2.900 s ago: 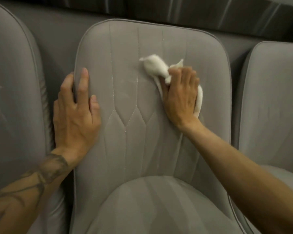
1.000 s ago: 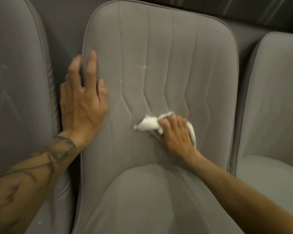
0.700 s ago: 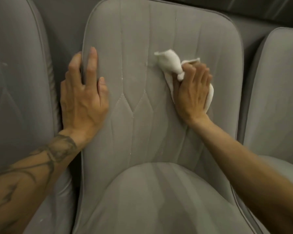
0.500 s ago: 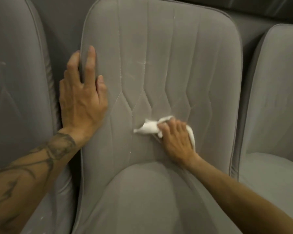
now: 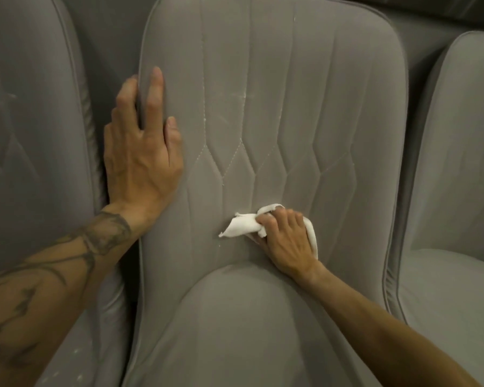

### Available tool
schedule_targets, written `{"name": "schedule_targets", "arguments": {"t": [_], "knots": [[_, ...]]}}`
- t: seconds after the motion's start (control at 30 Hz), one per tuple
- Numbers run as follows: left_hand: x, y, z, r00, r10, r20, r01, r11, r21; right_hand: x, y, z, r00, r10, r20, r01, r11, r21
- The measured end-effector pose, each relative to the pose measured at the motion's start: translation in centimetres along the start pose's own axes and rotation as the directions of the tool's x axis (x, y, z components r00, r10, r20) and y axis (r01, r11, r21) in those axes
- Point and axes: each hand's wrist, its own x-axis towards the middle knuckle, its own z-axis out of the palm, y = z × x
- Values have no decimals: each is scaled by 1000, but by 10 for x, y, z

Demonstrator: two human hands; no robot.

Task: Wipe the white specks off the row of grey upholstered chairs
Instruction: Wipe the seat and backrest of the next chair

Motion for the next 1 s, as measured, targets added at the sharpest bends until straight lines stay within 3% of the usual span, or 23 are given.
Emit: {"name": "schedule_targets", "arguments": {"t": [0.07,0.2,0.37,0.43,0.57,0.7,0.77,0.9,1.0], "knots": [[-1,0,-1,1000,1,3,-1,1000,-2,17,9,-3,1000,-27,-6,27,1000,15],[0,-1,1,1000,14,-1,-14,1000,3,41,5,5,956,204,-209,-210,978,-7],[1,1,-2,1000,7,3,-7,1000,8,4,-17,9,981,164,-102,-163,986,23],[2,2,-2,1000,5,11,-5,1000,10,25,-12,0,971,196,-135,-195,981,19],[2,2,-2,1000,2,6,-2,1000,11,116,10,-24,874,303,-379,-316,948,28],[2,0,0,1000,15,-4,-15,1000,26,186,22,-36,773,397,-495,-403,910,101],[2,0,0,1000,20,-7,-19,999,36,173,12,-29,794,386,-469,-385,917,104],[3,1,0,1000,13,-6,-12,999,43,125,3,-23,934,210,-289,-207,977,42],[1,1,-2,1000,12,1,-12,999,40,157,17,-36,915,176,-362,-194,981,-13]]}}
